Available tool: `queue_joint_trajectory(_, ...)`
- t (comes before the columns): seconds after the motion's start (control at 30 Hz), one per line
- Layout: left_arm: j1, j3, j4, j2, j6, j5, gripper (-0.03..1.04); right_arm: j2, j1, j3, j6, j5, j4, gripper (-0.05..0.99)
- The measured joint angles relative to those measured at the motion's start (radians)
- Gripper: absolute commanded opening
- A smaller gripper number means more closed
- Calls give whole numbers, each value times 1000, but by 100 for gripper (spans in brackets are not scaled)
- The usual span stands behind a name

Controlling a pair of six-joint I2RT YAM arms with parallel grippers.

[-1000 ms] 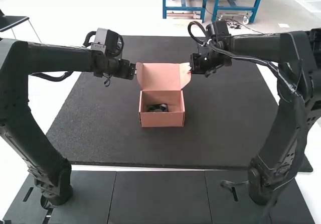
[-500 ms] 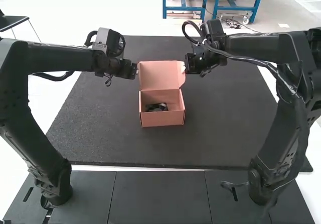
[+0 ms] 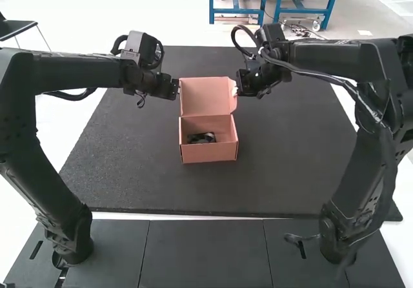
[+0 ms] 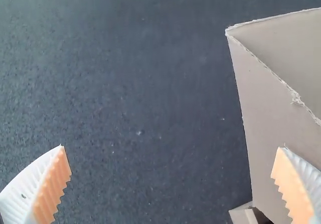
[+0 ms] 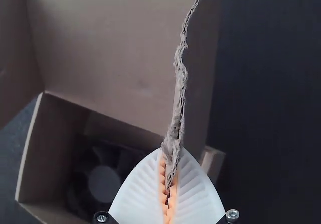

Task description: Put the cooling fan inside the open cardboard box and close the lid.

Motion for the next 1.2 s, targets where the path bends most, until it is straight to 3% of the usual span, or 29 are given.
queue_joint_trajectory(0.3,-2,8,-34,0,0,5,95,0,0,5,-26,-5,-53,3)
queue_joint_trajectory(0.63,-45,7,-77,0,-1,44,95,0,0,5,-48,-10,-76,2)
queue_joint_trajectory(1.2,-47,-37,-129,-14,-14,56,95,-1,10,8,-56,-28,-128,-2)
